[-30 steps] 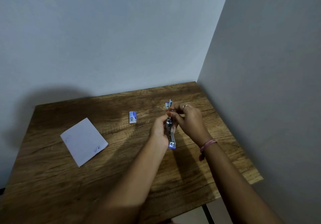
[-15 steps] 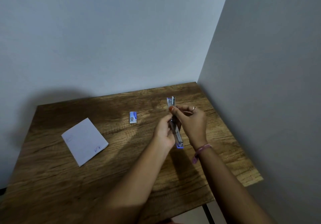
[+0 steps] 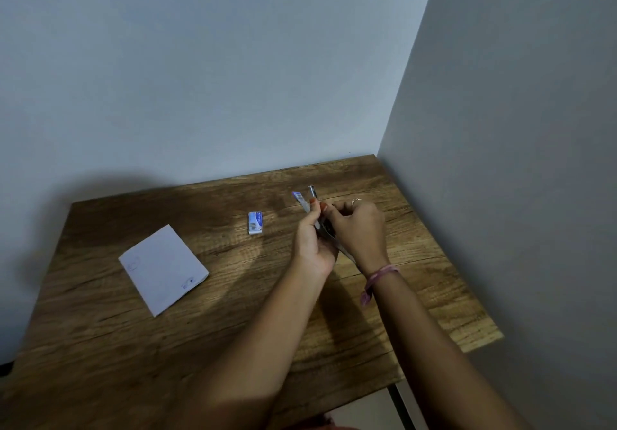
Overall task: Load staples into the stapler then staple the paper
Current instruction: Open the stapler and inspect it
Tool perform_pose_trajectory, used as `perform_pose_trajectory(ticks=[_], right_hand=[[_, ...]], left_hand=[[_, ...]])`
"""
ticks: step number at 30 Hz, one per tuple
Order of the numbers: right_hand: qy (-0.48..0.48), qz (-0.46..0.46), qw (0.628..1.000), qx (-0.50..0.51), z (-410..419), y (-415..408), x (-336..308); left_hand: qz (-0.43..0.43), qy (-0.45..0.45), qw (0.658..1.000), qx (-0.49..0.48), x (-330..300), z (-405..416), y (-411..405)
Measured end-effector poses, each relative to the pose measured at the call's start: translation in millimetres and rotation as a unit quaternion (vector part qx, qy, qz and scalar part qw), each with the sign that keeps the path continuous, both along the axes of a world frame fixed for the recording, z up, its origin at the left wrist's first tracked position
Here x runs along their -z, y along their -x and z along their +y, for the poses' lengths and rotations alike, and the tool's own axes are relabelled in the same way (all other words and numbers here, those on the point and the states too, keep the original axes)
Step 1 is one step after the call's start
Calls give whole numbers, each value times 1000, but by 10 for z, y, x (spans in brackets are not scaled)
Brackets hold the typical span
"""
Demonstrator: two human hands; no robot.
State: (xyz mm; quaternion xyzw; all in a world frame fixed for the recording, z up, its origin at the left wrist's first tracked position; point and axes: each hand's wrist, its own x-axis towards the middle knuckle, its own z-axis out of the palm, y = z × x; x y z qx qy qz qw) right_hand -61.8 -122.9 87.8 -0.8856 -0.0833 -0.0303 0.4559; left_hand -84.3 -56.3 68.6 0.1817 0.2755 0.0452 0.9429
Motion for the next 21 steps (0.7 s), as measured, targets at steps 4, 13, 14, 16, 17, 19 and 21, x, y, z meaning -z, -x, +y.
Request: perform_pose_trajectory(ticks=[4, 13, 14, 16, 17, 19, 21], right_hand=[[26, 3, 1000, 0, 84, 68, -8], [3, 14, 998, -56, 11, 186, -119], [-5, 11, 998, -60, -6, 201, -115], [-25, 3, 998, -63, -28, 227, -98], [-37, -3, 997, -63, -34, 239, -85], [-59, -29, 996, -59, -44, 259, -49], [-86, -54, 994, -48, -48, 275, -12]], left_hand=[[-5, 27, 998, -54, 11, 17, -32], [-21, 40, 998, -53, 58, 130, 5], [-34, 38, 998, -47, 53, 137, 16], [-57, 37, 997, -35, 46, 156, 25], [-63, 38, 997, -27, 48, 169, 28], [-72, 39, 997, -13, 49, 191, 39], [-81, 46, 996, -11, 44, 202, 54]])
